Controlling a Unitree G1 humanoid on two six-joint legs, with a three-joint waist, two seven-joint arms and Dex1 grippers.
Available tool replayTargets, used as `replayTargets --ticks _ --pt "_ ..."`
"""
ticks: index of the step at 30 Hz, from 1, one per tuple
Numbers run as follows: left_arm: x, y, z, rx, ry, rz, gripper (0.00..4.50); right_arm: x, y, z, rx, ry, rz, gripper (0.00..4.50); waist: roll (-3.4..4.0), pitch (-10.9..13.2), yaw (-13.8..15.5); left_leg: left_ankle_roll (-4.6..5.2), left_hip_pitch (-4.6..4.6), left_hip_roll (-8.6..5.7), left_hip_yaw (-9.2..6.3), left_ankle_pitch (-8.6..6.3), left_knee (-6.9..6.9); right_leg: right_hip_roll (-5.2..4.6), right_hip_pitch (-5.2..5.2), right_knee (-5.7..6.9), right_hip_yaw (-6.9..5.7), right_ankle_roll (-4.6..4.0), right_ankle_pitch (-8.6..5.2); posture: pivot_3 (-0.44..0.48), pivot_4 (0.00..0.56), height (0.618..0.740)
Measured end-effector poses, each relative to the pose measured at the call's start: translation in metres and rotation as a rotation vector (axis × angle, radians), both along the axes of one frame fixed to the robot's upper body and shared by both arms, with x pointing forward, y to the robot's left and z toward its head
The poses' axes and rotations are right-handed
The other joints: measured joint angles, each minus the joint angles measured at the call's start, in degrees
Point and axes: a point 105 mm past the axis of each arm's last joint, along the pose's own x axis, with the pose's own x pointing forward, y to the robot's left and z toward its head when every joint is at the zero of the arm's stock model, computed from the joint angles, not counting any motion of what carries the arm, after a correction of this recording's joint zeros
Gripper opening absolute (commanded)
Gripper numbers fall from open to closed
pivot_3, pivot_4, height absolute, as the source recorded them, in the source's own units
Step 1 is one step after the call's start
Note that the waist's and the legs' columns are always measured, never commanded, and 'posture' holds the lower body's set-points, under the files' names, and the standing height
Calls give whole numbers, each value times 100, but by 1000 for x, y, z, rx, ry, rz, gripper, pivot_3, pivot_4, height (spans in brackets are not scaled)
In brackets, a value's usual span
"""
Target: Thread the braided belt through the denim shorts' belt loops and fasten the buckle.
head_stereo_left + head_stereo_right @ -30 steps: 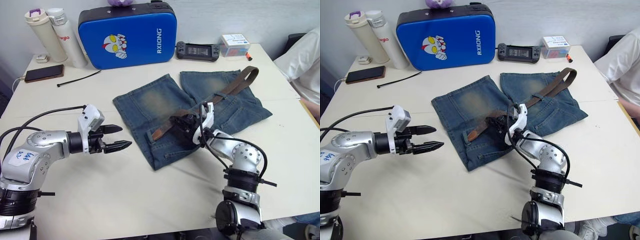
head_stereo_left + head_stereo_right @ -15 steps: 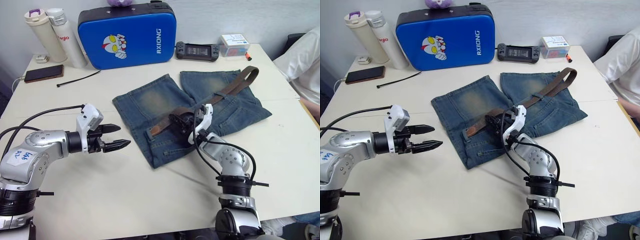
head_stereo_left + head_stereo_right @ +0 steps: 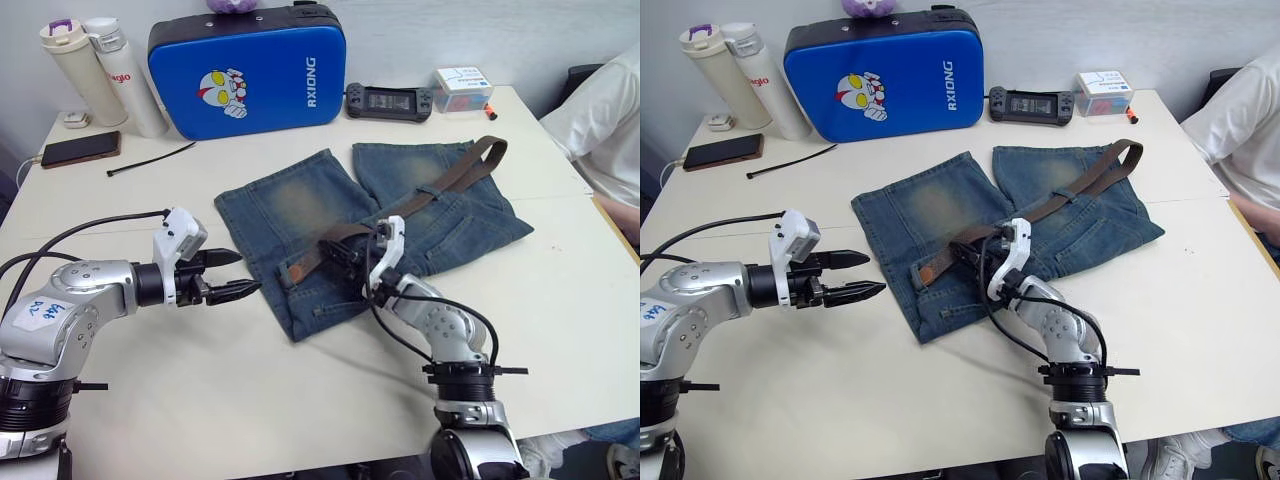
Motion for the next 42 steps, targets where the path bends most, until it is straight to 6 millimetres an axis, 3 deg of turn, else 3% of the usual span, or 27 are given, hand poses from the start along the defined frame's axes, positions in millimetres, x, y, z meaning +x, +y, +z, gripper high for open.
replayTargets --ticks 8,21,22,23,26,30,40,42 --pt "-2 -2 3 11 -16 -9 4076 4 -1 -1 -28 -25 -2 65 -1 -1 20 -1 0 -3 0 1 6 -1 2 1 2 0 0 0 150 725" --pt "-2 -2 3 12 -17 -12 4076 -15 36 -9 -175 19 133 65 -15 -9 -54 -19 22 23 3 -9 -5 5 4 10 10 -2 -1 0 150 725" --pt "-2 -3 3 14 -17 -15 4076 -15 36 -9 -190 31 136 812 -15 -9 -52 -19 22 23 3 -9 -4 5 4 10 10 -2 -1 0 150 725" --pt "-2 -4 3 14 -17 -19 4076 -16 37 -10 -204 50 146 1077 -15 -9 -47 -19 22 22 3 -9 -4 4 4 10 10 -2 -1 0 150 725" --pt "-1 -7 1 11 -12 -32 4076 -19 33 -10 -194 111 152 2693 -15 -9 -10 -19 21 21 3 -9 -4 3 4 10 11 -2 -1 0 150 725" --pt "3 -11 -2 0 -2 -42 4076 -13 21 4 -89 180 92 4449 -15 -9 35 -19 18 17 2 -8 0 2 5 10 13 -3 -1 0 150 725" --pt "10 -12 -2 0 -16 -43 4076 -1 -21 15 188 356 -56 4449 -14 -9 30 -15 17 2 2 -7 -2 4 5 10 36 -3 -1 0 150 725" --pt "10 -13 -2 3 -18 -46 4076 1 -23 17 218 378 -62 3947 -14 -9 28 -12 17 0 4 -5 -2 4 5 10 42 -3 -1 0 150 725"
